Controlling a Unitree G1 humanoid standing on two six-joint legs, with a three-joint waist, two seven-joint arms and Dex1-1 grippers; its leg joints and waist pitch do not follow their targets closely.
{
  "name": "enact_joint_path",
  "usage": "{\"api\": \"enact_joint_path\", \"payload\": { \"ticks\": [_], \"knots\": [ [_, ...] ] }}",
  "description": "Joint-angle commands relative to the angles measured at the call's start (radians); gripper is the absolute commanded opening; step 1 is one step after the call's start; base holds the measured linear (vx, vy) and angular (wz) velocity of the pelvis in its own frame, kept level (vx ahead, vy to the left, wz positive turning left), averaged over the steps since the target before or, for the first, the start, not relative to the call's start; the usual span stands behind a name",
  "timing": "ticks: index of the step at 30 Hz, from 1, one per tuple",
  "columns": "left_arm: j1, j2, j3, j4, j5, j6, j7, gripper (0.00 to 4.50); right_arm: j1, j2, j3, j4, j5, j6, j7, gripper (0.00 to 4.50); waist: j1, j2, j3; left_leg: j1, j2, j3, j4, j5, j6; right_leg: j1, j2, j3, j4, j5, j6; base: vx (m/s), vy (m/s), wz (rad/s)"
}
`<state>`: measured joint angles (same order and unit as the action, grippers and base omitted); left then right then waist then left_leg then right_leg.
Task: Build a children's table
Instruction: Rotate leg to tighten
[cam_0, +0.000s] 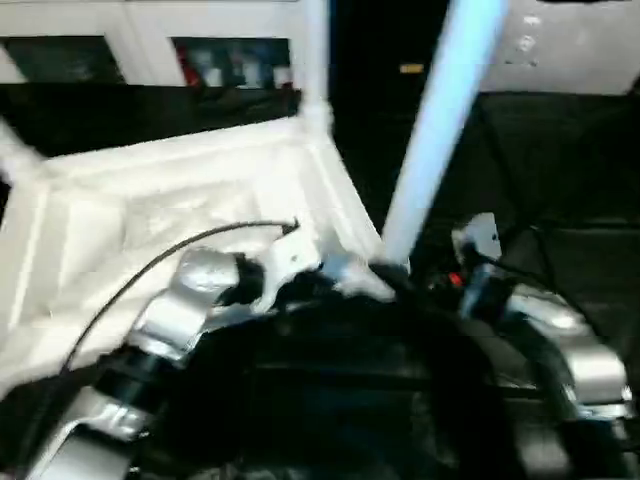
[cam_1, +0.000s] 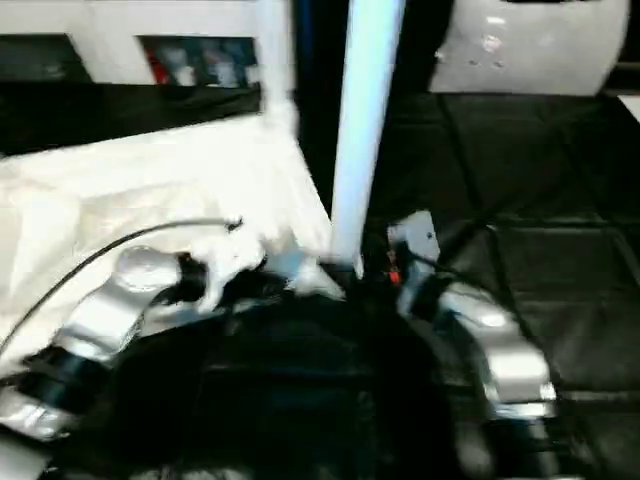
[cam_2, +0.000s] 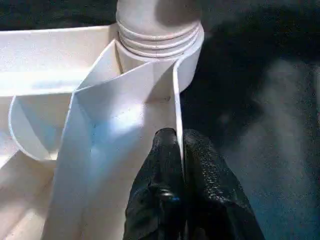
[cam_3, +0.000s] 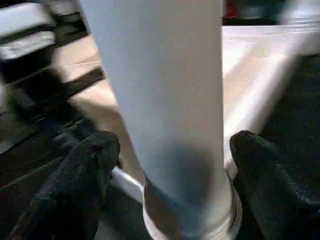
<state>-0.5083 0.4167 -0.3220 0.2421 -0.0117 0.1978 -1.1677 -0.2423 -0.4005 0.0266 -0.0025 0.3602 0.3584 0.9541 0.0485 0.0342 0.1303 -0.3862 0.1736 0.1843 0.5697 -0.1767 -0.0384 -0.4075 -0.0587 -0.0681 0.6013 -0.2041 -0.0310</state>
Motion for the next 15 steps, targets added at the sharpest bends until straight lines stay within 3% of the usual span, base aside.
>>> {"api": "enact_joint_path", "payload": {
  "ticks": [1,6,10,11,15],
  "knots": [
    [0.017,0.023,-0.049,-0.008,-0.022,-0.049,-0.121,0.00,0.007,-0.048,0.030,-0.040,0.019,-0.017,0.113,4.04,0.002,-0.012,-0.068,0.017,0.064,-0.024,-0.050,-0.052,0.169,0.060,-0.091,0.060,-0.054,0.005,-0.255,0.000,0.000,0.00],
    [0.006,0.085,-0.089,0.015,-0.046,-0.122,-0.282,0.00,-0.013,-0.154,0.120,-0.023,0.016,-0.044,0.331,4.04,0.016,-0.014,-0.066,0.018,0.066,-0.022,-0.049,-0.065,0.164,0.057,-0.093,0.060,-0.055,-0.036,-0.256,0.000,0.000,0.00],
    [-0.011,0.096,-0.107,0.035,-0.048,-0.155,-0.329,0.00,-0.034,-0.177,0.156,-0.005,0.015,-0.035,0.402,4.04,0.022,-0.018,-0.064,0.018,0.066,-0.021,-0.048,-0.081,0.158,0.053,-0.094,0.060,-0.058,-0.080,-0.255,0.000,0.000,0.00],
    [-0.022,0.096,-0.116,0.048,-0.050,-0.176,-0.353,0.00,-0.052,-0.182,0.177,0.011,0.018,-0.028,0.434,3.79,0.025,-0.021,-0.061,0.019,0.066,-0.021,-0.049,-0.094,0.149,0.051,-0.095,0.061,-0.061,-0.114,-0.252,0.000,0.000,0.00],
    [-0.032,0.096,-0.128,0.054,-0.054,-0.192,-0.394,0.00,-0.069,-0.178,0.196,0.030,0.027,-0.021,0.470,3.65,0.032,-0.022,-0.060,0.022,0.070,-0.022,-0.052,-0.105,0.129,0.049,-0.097,0.063,-0.062,-0.146,-0.246,0.000,0.000,0.00]
  ]
}}
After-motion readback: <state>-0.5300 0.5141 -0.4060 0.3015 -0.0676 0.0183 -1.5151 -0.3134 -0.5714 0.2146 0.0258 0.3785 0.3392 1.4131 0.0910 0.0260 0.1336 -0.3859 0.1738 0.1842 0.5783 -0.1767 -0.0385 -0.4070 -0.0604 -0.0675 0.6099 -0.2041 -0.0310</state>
